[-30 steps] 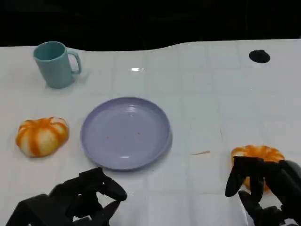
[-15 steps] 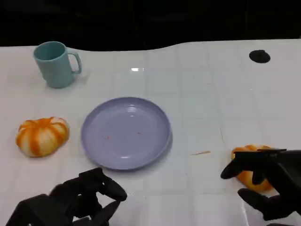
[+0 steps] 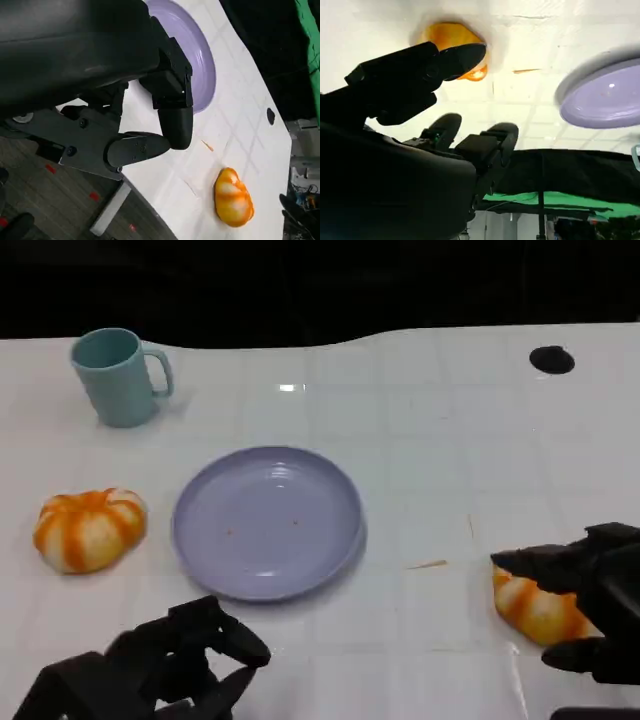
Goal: Grasp the bread from the table and place it into the plate.
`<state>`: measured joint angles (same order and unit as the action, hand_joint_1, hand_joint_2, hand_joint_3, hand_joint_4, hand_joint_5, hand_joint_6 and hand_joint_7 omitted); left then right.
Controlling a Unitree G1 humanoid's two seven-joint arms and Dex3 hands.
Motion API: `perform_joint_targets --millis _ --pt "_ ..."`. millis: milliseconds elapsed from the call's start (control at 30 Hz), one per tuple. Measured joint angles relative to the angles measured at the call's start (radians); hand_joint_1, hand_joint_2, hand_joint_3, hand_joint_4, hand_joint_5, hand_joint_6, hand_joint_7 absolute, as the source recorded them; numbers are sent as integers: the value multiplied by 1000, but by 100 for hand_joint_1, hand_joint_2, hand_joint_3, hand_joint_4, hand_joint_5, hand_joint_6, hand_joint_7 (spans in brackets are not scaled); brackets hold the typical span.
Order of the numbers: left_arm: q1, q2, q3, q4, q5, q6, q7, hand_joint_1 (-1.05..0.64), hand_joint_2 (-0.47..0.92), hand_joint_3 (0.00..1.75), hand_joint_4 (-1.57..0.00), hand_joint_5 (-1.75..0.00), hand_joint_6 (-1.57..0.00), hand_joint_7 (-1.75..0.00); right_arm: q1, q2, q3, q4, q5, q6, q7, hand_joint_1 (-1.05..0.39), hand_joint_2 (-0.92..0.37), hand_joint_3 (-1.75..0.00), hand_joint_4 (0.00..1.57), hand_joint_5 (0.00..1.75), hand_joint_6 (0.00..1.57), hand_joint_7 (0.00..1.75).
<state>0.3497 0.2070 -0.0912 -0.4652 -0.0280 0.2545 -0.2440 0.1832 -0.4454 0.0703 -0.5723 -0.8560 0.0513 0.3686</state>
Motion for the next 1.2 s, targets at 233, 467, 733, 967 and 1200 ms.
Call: perform_joint_targets --millis 233,467,733,967,1200 --pt "-8 2 -3 2 6 0 0 -27 88 52 -63 -175 -64 -126 -28 -4 22 5 -85 36 46 -54 -81 0 11 38 31 0" --pt "-10 2 -8 2 11 0 0 -27 88 53 -63 -175 -63 -125 -65 -4 64 96 -115 40 51 -51 -81 0 14 38 34 1" --pt "-8 0 -14 1 10 0 0 -30 88 52 -64 -175 -64 -126 -143 -4 110 274 -125 45 31 -51 -85 -1 19 33 36 1" --pt "-5 -1 -17 -2 10 0 0 -30 87 53 -64 -175 -64 -126 -222 4 153 408 -113 75 18 -51 -88 -1 24 28 39 1" --pt "-1 -1 -17 -7 10 0 0 -31 87 53 -65 -175 -65 -126 -297 14 203 542 -90 76 -19 -50 -92 -8 27 24 41 1"
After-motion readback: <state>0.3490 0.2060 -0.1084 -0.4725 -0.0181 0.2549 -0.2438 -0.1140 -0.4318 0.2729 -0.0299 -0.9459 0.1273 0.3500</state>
